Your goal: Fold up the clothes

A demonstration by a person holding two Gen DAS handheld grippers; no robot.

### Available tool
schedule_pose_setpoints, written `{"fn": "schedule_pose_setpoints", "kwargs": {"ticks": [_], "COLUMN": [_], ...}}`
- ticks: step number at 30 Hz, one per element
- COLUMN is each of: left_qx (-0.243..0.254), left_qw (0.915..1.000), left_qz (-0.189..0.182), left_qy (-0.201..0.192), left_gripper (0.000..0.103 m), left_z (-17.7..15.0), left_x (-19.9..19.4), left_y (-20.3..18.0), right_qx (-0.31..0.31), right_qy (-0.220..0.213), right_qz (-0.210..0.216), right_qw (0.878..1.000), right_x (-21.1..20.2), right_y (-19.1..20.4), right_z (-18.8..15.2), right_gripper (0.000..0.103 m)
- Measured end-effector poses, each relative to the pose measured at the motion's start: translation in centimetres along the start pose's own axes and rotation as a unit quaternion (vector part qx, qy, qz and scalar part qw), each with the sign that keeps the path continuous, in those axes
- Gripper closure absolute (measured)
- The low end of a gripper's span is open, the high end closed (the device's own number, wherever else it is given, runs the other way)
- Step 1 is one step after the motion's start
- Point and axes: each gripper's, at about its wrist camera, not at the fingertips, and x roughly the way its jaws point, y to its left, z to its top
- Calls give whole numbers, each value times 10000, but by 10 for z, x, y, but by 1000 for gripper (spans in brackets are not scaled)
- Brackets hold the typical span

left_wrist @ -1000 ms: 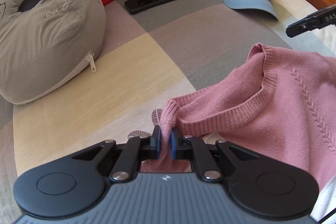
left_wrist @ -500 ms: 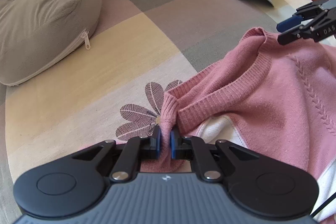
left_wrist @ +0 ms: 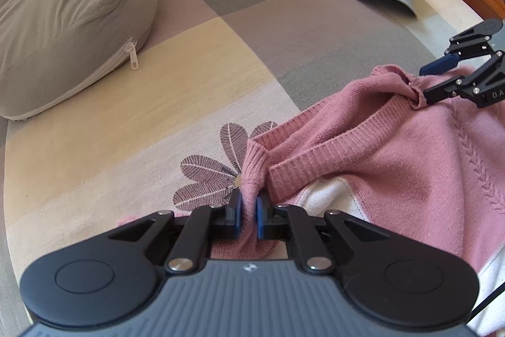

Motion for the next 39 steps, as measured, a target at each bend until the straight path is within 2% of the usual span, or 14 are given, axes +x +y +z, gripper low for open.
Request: {"fn": "schedule_pose_setpoints", "kwargs": {"ticks": [3, 6, 7, 9, 12, 14, 15, 17, 21, 24, 30, 33, 35, 39], "left_qx": [78, 104, 107, 115, 144, -27, -125, -261, -152, -267, -482, -642, -858, -1139], "left_qw": [9999, 9990, 9986, 9973, 9954, 9959, 9960, 9949, 9902, 9932, 9986, 9976, 9955, 9927], "left_qz": [105, 252, 282, 341, 514, 616, 679, 790, 1016, 750, 99, 243, 390, 391], "left_qy": [-83, -341, -444, -639, -797, -659, -573, -567, -941, -850, -176, 53, -5, -40], "left_gripper": [96, 96, 96, 96, 96, 85, 85, 85, 82, 82, 78, 76, 75, 78], "left_z": [3, 14, 20, 32, 48, 55, 57, 57, 49, 40, 2, -15, -17, -11], "left_x": [-3, -10, -12, -16, -8, 5, 10, 12, -11, -24, -17, -4, -4, -10], "left_y": [-2, 0, 1, 3, 5, 10, 13, 17, 12, 7, -18, -17, -10, -2], "right_qx": [-177, -105, -75, -8, 44, 19, 97, 252, 560, 775, 1307, 1434, 1452, 1498], "right_qy": [162, -27, -130, -324, -372, -350, -397, -489, -672, -702, -309, 18, -13, -72], "right_qz": [135, -74, -206, -508, -620, -720, -739, -776, -816, -602, -133, -87, -166, -319], "right_qw": [9996, 9999, 9997, 9982, 9974, 9968, 9964, 9955, 9928, 9927, 9908, 9896, 9893, 9882], "right_x": [-4, -13, -15, -20, -14, -7, -8, -10, -16, -29, -36, -27, -27, -29], "right_y": [4, -3, -6, -14, -22, -23, -24, -25, -29, -25, -3, 7, 6, 4], "right_z": [2, 8, 11, 21, 31, 33, 34, 34, 35, 29, -6, -28, -30, -35], "right_gripper": [75, 83, 90, 90, 90, 89, 89, 84, 76, 75, 69, 67, 68, 67]}}
